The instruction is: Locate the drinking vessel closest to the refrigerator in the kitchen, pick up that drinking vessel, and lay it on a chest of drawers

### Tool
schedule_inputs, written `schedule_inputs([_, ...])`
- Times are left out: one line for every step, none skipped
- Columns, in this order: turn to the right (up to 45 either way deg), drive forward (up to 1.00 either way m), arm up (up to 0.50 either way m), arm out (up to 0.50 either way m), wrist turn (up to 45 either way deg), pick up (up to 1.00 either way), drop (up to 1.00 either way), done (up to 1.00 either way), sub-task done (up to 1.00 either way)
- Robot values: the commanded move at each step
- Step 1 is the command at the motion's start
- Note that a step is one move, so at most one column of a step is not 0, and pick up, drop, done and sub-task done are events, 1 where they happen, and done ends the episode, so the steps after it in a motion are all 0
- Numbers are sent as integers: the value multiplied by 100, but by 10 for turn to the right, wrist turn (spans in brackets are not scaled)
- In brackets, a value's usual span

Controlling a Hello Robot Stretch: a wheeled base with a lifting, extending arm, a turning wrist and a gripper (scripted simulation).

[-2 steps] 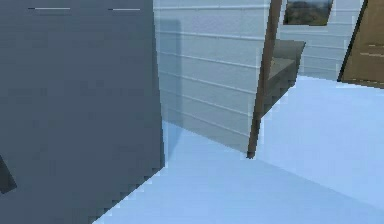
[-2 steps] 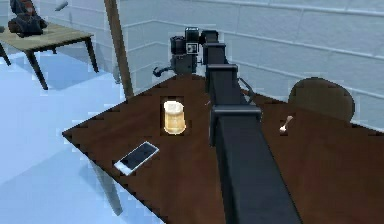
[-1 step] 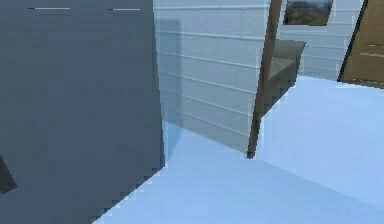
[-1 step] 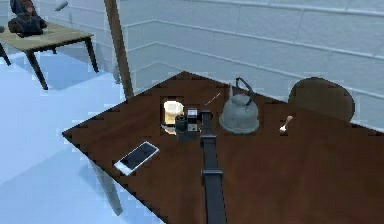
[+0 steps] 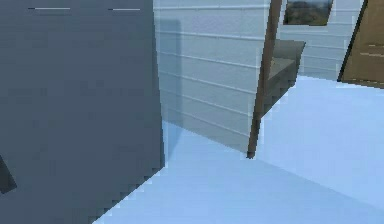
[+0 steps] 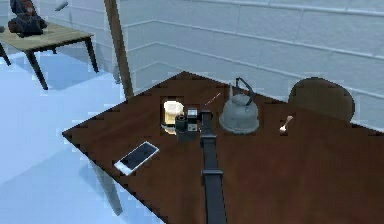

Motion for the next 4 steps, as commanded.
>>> schedule_inputs([0,0,10,0,0,0,0,0,0])
schedule_inputs([0,0,16,0,0,0,0,0,0])
schedule_inputs([0,0,0,0,-450,0,0,0,0])
schedule_inputs([0,0,0,0,-450,0,0,0,0])
